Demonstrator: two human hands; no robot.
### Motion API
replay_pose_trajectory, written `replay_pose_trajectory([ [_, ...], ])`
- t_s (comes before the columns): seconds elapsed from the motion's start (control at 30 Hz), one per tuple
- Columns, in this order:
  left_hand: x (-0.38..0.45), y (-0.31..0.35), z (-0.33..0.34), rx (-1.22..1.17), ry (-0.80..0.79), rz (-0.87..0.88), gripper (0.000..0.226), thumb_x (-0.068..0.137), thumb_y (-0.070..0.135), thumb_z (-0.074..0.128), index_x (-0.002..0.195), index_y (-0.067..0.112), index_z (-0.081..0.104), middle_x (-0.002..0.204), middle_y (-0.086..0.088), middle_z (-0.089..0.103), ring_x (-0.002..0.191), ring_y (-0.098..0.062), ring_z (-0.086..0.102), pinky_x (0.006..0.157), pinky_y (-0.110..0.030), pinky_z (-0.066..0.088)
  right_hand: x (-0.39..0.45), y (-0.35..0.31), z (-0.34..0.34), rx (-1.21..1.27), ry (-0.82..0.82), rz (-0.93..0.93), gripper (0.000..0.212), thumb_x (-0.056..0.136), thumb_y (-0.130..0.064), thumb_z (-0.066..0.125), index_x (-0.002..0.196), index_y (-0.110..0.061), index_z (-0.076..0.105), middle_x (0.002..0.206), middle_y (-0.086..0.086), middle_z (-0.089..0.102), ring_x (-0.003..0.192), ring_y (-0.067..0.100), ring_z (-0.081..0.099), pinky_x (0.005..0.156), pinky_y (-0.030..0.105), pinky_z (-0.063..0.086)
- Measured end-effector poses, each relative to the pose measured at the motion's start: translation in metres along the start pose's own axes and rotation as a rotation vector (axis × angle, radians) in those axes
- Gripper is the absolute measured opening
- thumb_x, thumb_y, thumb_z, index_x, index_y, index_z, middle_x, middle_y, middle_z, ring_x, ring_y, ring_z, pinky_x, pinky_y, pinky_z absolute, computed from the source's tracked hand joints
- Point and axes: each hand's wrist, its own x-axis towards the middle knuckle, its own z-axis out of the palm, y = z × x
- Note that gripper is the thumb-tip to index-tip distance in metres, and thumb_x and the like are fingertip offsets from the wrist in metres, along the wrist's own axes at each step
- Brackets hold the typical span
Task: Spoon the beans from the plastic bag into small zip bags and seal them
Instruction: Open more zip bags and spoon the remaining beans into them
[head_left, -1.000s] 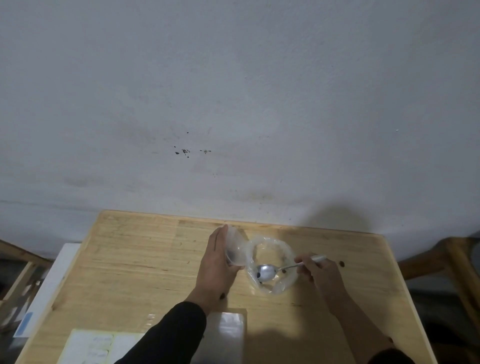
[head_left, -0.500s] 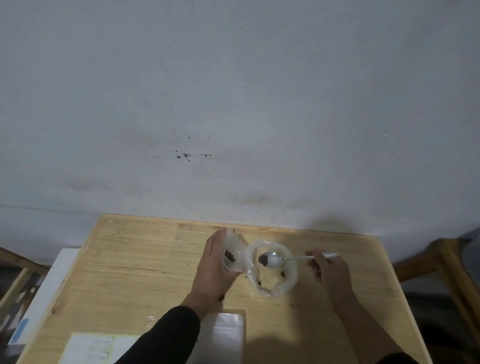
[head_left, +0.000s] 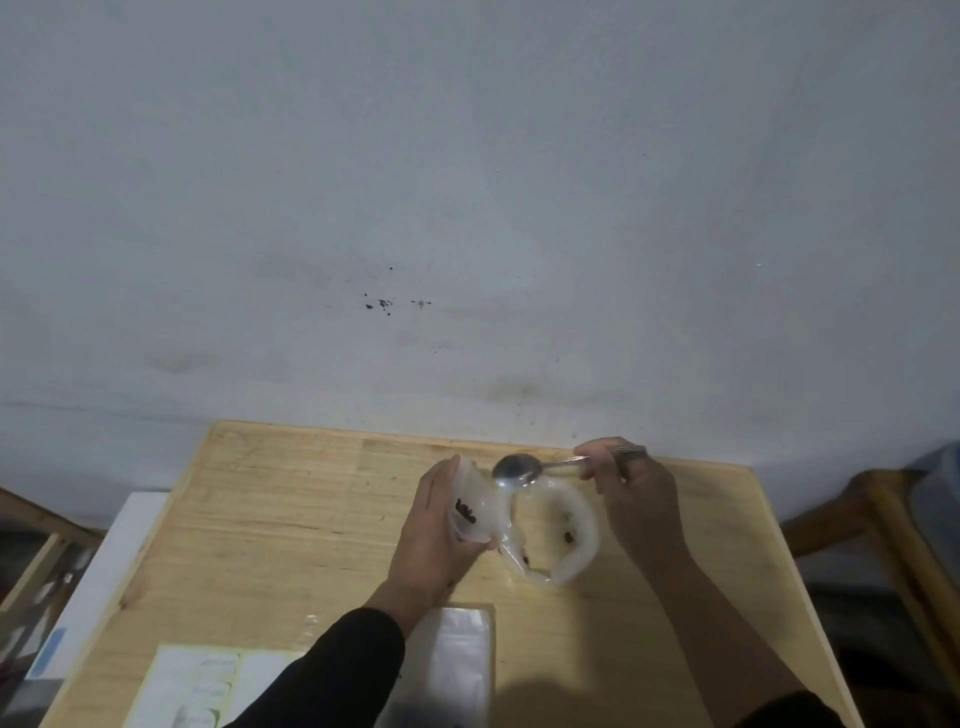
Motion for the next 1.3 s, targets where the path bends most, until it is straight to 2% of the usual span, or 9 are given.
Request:
replay_pose_trajectory([
  [0.07,-0.004,-0.001,0.001,0.015,-0.025,0.000,0.106,0.058,0.032,0.088,0.143,0.020,0.027,0.127,0.022,0.025,0.117,0.009,0.025,0.088,0.010,0.017,-0.002,0.009,-0.009,-0.037,0.051,0.035,0.020,0.091,-0.011,0.054,0.077,-0.014,0.067,0.062,-0.005,0.060,0.063,-0.006,0.056,0.059,0.004,0.037],
  [0.3,-0.008,-0.006,0.012,0.038,-0.058,-0.019,0.105,0.061,0.029,0.087,0.145,0.022,0.023,0.128,0.023,0.023,0.117,0.012,0.023,0.086,0.011,0.017,-0.027,0.050,-0.014,-0.155,-0.065,0.118,0.023,0.090,-0.003,0.055,0.072,-0.015,0.063,0.058,-0.007,0.057,0.060,-0.008,0.054,0.058,0.003,0.036],
  [0.47,-0.003,-0.008,0.017,0.049,-0.072,-0.029,0.106,0.061,0.034,0.086,0.145,0.022,0.023,0.133,0.018,0.026,0.116,0.012,0.025,0.084,0.011,0.019,-0.032,0.064,-0.009,-0.101,-0.040,0.226,0.022,0.092,-0.009,0.055,0.075,-0.016,0.066,0.059,-0.005,0.061,0.060,-0.007,0.056,0.059,0.003,0.038],
  [0.77,0.001,-0.010,0.018,0.055,-0.076,-0.029,0.102,0.063,0.047,0.082,0.144,0.022,0.025,0.136,0.015,0.030,0.115,0.014,0.027,0.088,0.010,0.019,-0.041,0.076,0.012,0.014,-0.031,0.390,0.024,0.092,-0.018,0.055,0.075,-0.024,0.071,0.063,-0.007,0.070,0.064,0.004,0.064,0.060,0.017,0.047],
  [0.83,0.001,-0.007,0.017,0.031,-0.065,-0.018,0.097,0.063,0.046,0.082,0.140,0.029,0.025,0.128,0.022,0.028,0.112,0.020,0.030,0.084,0.010,0.021,-0.041,0.077,0.012,0.036,-0.041,0.404,0.021,0.091,-0.019,0.057,0.077,-0.022,0.072,0.061,-0.010,0.070,0.060,0.002,0.065,0.058,0.015,0.049],
  [0.97,0.002,-0.002,0.015,0.003,-0.036,-0.018,0.090,0.065,0.049,0.080,0.136,0.033,0.028,0.125,0.023,0.031,0.115,0.025,0.025,0.084,0.009,0.023,-0.039,0.078,0.012,0.128,-0.072,0.455,0.017,0.091,-0.019,0.058,0.086,-0.012,0.073,0.068,-0.001,0.073,0.063,0.012,0.069,0.057,0.020,0.054],
  [1.07,0.003,0.003,0.012,-0.014,0.001,-0.021,0.079,0.067,0.037,0.082,0.125,0.041,0.029,0.116,0.031,0.031,0.109,0.030,0.024,0.080,0.010,0.024,-0.037,0.076,0.009,0.195,-0.027,0.480,0.018,0.091,-0.015,0.057,0.086,-0.009,0.073,0.068,0.002,0.072,0.051,0.001,0.061,0.049,0.012,0.046],
  [1.13,0.005,0.006,0.008,-0.035,0.025,-0.010,0.080,0.066,0.028,0.084,0.119,0.044,0.025,0.112,0.033,0.029,0.106,0.033,0.024,0.079,0.010,0.024,-0.035,0.076,0.006,0.212,0.026,0.492,0.019,0.092,-0.012,0.056,0.085,-0.009,0.073,0.066,0.001,0.071,0.043,-0.002,0.052,0.045,0.010,0.042],
  [1.3,0.009,-0.004,0.005,0.013,0.016,-0.032,0.095,0.060,0.025,0.087,0.138,0.028,0.031,0.126,0.021,0.030,0.108,0.018,0.026,0.083,0.011,0.019,-0.029,0.077,-0.006,0.264,0.126,0.517,0.019,0.091,-0.014,0.056,0.081,-0.008,0.071,0.056,-0.003,0.068,0.040,0.001,0.045,0.039,0.013,0.038],
])
